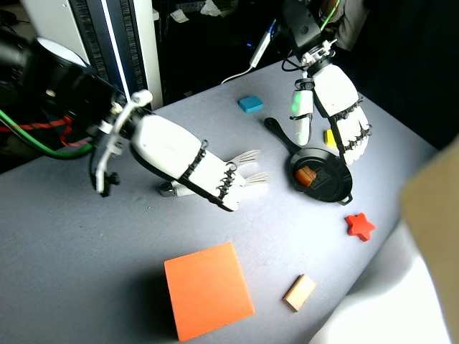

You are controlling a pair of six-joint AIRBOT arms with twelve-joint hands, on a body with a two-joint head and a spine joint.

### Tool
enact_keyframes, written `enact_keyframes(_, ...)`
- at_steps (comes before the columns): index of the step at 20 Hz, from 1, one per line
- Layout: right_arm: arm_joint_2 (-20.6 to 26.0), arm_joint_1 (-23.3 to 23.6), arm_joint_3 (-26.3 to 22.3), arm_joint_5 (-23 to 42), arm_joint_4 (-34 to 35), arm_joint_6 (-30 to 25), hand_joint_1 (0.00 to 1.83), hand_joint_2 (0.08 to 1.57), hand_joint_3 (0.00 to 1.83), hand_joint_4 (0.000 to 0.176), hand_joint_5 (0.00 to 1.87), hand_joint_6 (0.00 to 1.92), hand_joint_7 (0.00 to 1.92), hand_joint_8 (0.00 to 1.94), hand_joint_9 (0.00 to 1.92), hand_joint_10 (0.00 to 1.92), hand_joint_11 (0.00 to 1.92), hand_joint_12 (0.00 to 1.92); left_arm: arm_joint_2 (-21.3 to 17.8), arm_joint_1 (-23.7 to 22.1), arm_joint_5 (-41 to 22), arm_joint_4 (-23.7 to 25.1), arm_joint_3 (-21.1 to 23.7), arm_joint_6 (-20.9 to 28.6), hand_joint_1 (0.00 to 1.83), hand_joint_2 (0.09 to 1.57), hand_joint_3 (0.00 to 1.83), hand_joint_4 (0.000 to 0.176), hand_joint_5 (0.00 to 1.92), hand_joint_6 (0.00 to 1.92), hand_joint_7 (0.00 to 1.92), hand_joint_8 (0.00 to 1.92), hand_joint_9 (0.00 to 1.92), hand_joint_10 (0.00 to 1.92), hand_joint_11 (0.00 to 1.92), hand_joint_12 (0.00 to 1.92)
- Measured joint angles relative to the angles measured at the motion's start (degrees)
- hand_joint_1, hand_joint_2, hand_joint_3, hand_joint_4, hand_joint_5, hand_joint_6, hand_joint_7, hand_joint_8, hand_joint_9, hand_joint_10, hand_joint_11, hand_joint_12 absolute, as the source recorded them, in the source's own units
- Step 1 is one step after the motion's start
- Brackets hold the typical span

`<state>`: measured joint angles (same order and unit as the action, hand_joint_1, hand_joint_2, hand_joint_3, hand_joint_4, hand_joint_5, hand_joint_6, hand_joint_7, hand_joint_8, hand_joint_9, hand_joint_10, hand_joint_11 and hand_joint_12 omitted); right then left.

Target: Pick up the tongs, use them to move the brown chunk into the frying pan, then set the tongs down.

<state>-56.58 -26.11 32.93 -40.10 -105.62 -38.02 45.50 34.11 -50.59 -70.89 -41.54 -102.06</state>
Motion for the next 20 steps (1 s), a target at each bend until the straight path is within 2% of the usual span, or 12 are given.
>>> enact_keyframes(1,2.62,1.03,-1.55,0.31,2.29,0.37,0.19,1.08,0.02,0.0,0.46,0.18,0.6,0.14,0.52,0.25,0.0,1.35,-0.02,-0.5,0.0,0.35,-0.17,-0.17,0.1,1.29,0.0,0.023,0.26,0.03,0.34,0.03,0.31,0.05,0.0,0.71)
enact_keyframes(2,4.04,1.62,-2.43,0.26,3.1,0.44,0.19,1.08,0.02,0.0,0.46,0.18,0.6,0.14,0.52,0.25,0.0,1.35,-0.02,-0.7,0.17,0.37,-0.2,-0.26,0.1,1.29,0.0,0.023,0.26,0.03,0.34,0.03,0.31,0.05,0.0,0.71)
enact_keyframes(3,6.36,2.43,-4.0,-0.04,3.3,0.7,0.15,1.13,0.01,0.0,0.53,0.3,0.73,0.18,0.55,0.53,0.0,1.53,-0.02,-1.4,2.32,0.74,-0.52,-0.31,0.12,1.28,0.0,0.016,0.35,0.03,0.45,0.03,0.41,0.06,0.0,0.92)
enact_keyframes(5,8.26,3.43,-5.86,-0.59,3.41,4.02,0.27,1.17,0.01,0.0,0.77,0.69,0.95,0.59,0.72,1.08,0.27,1.69,-0.02,-2.6,6.36,1.97,-0.09,-0.24,0.17,1.3,0.0,0.0,0.6,0.04,0.71,0.05,0.63,0.27,0.07,1.42)
enact_keyframes(6,8.92,4.04,-7.72,-0.63,3.19,8.92,0.29,1.18,0.0,0.0,0.85,0.76,0.98,0.75,0.75,1.19,0.35,1.74,0.11,-3.56,9.05,2.25,1.68,-0.26,0.22,1.31,0.0,0.0,0.71,0.05,0.81,0.07,0.62,0.59,0.17,1.52)
enact_keyframes(8,8.94,4.04,-7.85,-0.31,3.23,9.49,0.29,1.18,0.0,0.0,0.85,0.76,0.98,0.75,0.75,1.19,0.35,1.74,0.13,-4.57,9.51,2.05,1.75,-1.25,0.22,1.31,0.0,0.0,0.71,0.05,0.81,0.07,0.62,0.59,0.17,1.52)
enact_keyframes(9,9.22,4.04,-7.82,-0.28,3.5,8.55,0.25,1.24,0.01,0.0,0.97,0.99,1.11,1.02,0.87,1.37,0.49,1.89,0.13,-6.03,8.96,2.19,1.73,-2.36,0.2,1.33,0.0,0.0,0.85,0.66,0.85,0.86,0.67,1.25,0.41,1.74)
enact_keyframes(10,9.7,4.22,-7.82,-0.28,3.61,7.58,0.22,1.36,0.05,0.0,1.15,1.35,1.3,1.37,1.14,1.77,0.97,1.91,0.13,-6.88,8.48,2.38,1.73,-2.91,0.2,1.38,0.01,0.0,0.9,1.36,0.95,1.46,0.83,1.73,0.69,1.89)
enact_keyframes(11,9.73,4.66,-7.74,-0.44,3.67,7.56,0.23,1.42,0.04,0.0,1.22,1.54,1.35,1.57,1.27,1.91,1.21,1.92,0.2,-7.26,8.26,2.51,1.73,-3.15,0.22,1.41,0.01,0.0,0.92,1.68,1.01,1.7,0.93,1.89,0.87,1.92)
enact_keyframes(12,9.77,5.53,-7.72,-0.48,3.61,7.69,0.32,1.46,0.02,0.173,1.25,1.72,1.33,1.77,1.33,1.92,1.34,1.92,0.74,-7.56,8.37,2.32,1.75,-3.34,0.28,1.43,0.01,0.0,0.97,1.76,1.08,1.74,1.05,1.9,1.05,1.92)
enact_keyframes(16,10.21,6.82,-7.72,1.81,3.45,8.5,0.65,1.48,0.04,0.176,1.25,1.91,1.37,1.91,1.4,1.92,1.39,1.92,0.83,-7.63,10.03,2.32,2.05,-3.32,0.38,1.48,0.02,0.0,0.96,1.88,1.06,1.9,1.09,1.92,1.16,1.92)
enact_keyframes(20,10.23,7.78,-7.72,1.97,3.54,7.74,0.62,1.46,0.05,0.176,1.23,1.92,1.35,1.94,1.37,1.92,1.39,1.92,0.83,-7.5,9.66,2.32,1.9,-3.85,0.38,1.48,0.01,0.0,0.97,1.92,1.08,1.92,1.11,1.92,1.18,1.92)
